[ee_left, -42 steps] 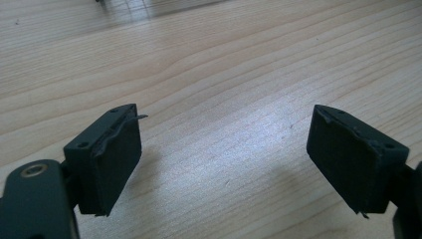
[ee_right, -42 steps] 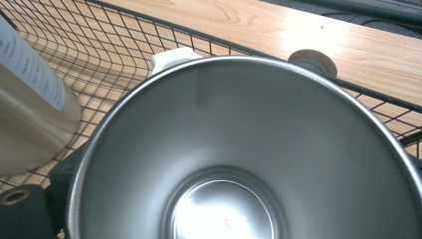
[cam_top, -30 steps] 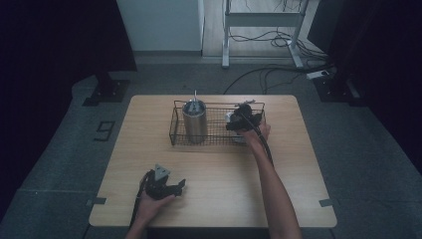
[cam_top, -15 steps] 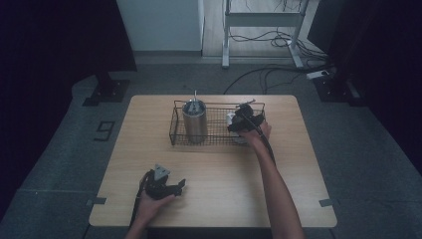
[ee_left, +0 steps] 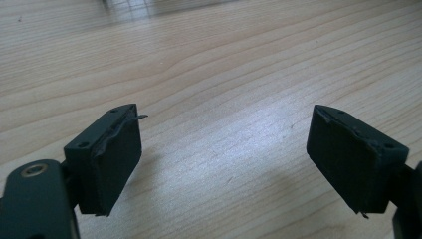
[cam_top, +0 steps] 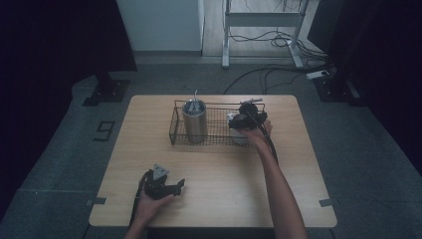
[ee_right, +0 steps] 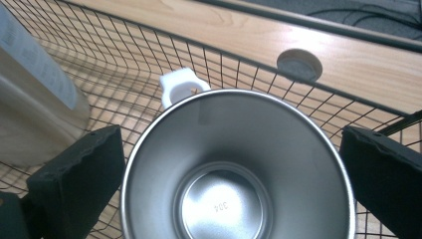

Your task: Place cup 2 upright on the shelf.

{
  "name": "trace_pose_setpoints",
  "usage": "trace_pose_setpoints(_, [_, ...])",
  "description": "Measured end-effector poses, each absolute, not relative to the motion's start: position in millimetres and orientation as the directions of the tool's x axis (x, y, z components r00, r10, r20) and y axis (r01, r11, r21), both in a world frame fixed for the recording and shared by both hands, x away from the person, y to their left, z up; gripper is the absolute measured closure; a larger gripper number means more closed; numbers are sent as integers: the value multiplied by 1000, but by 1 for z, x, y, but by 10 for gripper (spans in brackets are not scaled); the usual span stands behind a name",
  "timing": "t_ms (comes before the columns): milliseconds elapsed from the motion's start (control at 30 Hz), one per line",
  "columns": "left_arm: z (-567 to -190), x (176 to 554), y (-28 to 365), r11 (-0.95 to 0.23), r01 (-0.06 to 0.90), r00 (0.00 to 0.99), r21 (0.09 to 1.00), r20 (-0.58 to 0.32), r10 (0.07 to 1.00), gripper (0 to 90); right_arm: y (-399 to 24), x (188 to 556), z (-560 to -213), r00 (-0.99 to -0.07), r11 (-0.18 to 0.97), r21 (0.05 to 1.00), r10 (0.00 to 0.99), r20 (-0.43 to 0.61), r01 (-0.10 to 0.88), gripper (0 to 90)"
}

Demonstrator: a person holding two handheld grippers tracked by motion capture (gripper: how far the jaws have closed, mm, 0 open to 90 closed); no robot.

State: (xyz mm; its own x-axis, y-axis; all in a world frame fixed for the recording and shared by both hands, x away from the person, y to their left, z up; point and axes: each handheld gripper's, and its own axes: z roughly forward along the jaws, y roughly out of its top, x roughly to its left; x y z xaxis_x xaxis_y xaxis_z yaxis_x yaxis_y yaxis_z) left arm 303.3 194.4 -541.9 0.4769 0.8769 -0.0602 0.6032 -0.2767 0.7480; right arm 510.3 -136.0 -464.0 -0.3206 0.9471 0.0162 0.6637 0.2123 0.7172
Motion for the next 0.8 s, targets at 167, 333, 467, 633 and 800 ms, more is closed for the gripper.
trace_pose_setpoints(167, [-541, 303, 194, -276, 602, 475, 749, -59, 878, 145, -141, 502, -456, -329, 204, 747, 944, 21, 633, 0])
trace_pose_setpoints(333, [-542, 303, 196, -273, 606, 469, 747, -57, 882, 145, -147, 492, -451, -346, 195, 768, 937, 37, 610, 7])
trace_pose_setpoints(467, [-541, 302, 198, -270, 606, 465, 748, -57, 883, 145, -153, 484, -449, -355, 188, 779, 934, 47, 598, 16])
trace_pose_setpoints(633, [-540, 299, 197, -276, 600, 467, 751, -48, 883, 144, -160, 466, -447, -369, 186, 799, 928, 49, 572, 46])
trace_pose_setpoints(800, [-538, 297, 200, -269, 599, 461, 754, -50, 886, 144, -169, 447, -447, -377, 171, 817, 924, 61, 550, 65])
